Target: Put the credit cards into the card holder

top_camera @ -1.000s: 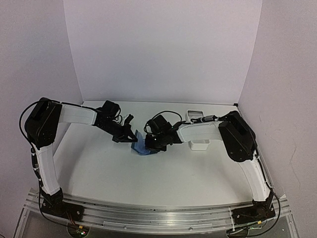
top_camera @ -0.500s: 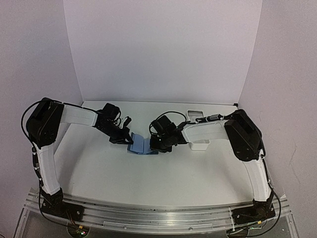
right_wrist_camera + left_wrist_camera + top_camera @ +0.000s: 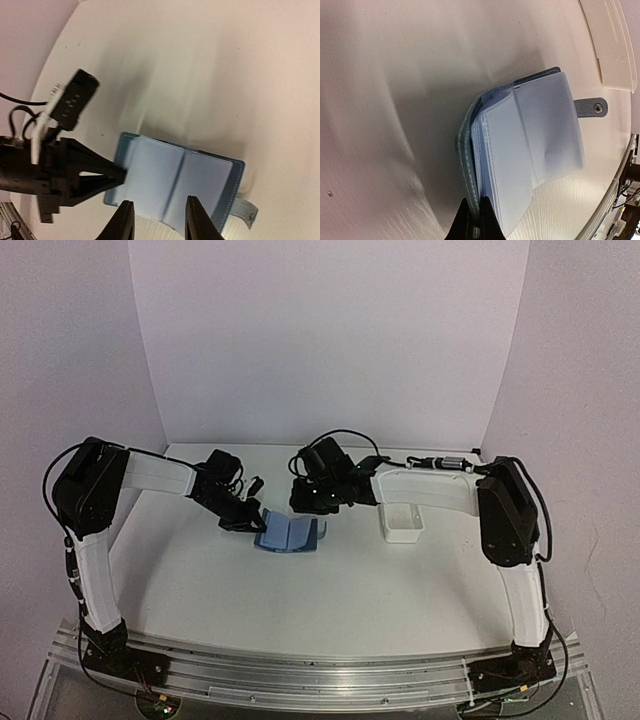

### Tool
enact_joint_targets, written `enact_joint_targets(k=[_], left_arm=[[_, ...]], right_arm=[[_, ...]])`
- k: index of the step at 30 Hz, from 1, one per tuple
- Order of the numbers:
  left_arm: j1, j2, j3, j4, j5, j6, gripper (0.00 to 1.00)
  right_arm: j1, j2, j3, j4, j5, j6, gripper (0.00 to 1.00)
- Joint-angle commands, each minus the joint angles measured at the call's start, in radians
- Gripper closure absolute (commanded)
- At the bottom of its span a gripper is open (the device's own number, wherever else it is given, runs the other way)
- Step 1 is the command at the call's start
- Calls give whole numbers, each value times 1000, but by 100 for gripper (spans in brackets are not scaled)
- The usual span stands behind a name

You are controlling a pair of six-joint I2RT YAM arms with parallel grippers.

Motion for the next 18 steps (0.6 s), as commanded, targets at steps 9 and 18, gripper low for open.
enact_joint_targets(k=[9,18], left_arm=[[6,-9,-43,-9,-16,18,100],[36,-39,-47,-92,4,41,85]], right_arm=[[0,168,16,9,-75,113,81],[-5,158,-20,10,-57,75,83]])
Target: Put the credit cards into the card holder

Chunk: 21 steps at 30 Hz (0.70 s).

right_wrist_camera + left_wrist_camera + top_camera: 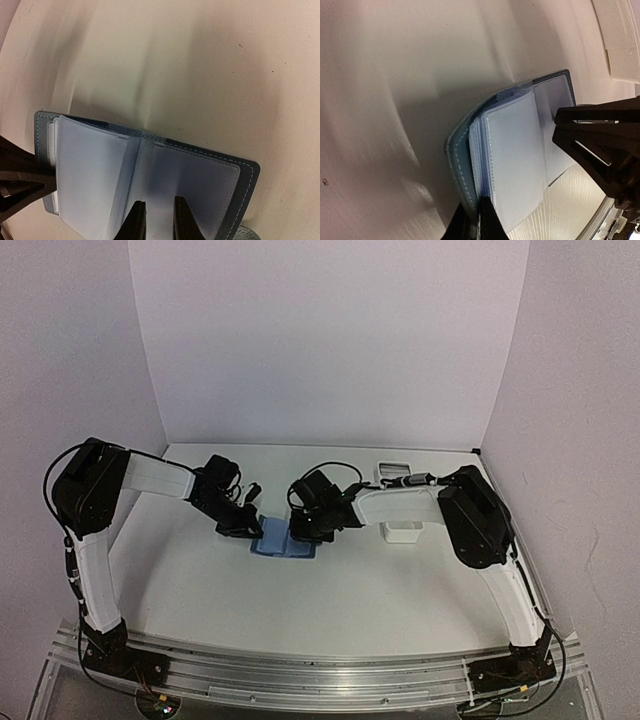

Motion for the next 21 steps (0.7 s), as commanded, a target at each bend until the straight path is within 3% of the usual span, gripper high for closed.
enact_joint_targets(k=[1,6,11,16,18,21], left_arm=[[29,-49,-12,-99,3,38,82],[75,-125,-7,-187,6,115,67],[87,-222,12,-272,54,282,66],[86,-306,8,-244,163,379,59],[87,-330,-1,-217,204,391,52],[87,-370,-30,-126,270,393,35]], right_arm=[[-3,-17,-9,-27,1,-27,83],[-4,-34,2,-27,10,-68,83],[-5,-39,66,-27,-44,-126,81],[-42,-113,126,-25,-101,-198,73],[-68,-159,137,-24,-132,-252,63],[-135,-242,145,-23,-223,-359,35]])
